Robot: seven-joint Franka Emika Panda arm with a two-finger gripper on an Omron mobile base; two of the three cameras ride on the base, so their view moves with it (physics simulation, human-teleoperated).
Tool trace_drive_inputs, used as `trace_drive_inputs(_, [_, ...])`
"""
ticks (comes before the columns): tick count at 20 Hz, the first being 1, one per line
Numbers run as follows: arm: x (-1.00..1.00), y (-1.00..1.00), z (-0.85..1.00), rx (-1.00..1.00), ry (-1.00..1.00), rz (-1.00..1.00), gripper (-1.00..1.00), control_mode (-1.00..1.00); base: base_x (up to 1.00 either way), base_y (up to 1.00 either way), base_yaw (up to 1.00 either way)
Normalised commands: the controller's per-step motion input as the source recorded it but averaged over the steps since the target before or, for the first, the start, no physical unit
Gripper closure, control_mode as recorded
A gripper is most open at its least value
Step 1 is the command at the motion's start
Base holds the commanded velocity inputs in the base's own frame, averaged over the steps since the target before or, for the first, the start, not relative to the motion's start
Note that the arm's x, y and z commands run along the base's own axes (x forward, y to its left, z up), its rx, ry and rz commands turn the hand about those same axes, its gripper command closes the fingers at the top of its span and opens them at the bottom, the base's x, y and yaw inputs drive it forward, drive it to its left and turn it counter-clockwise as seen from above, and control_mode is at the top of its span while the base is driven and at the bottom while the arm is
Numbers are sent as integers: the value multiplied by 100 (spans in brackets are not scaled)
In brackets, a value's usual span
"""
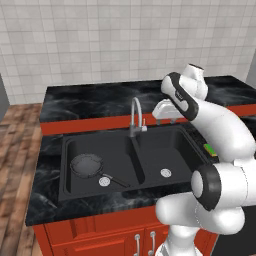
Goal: Pick the pan and sponge and place them into the sink. Then turn on the water.
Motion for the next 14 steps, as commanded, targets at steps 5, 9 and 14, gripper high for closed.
trace_drive_inputs(5, [0,-70,-1,0,0,19,-100,-100,0,0,0])
trace_drive_inputs(9, [0,-66,-8,0,0,19,-100,-100,0,0,0])
trace_drive_inputs(14, [0,-53,-25,-1,0,18,-100,-100,0,0,0])
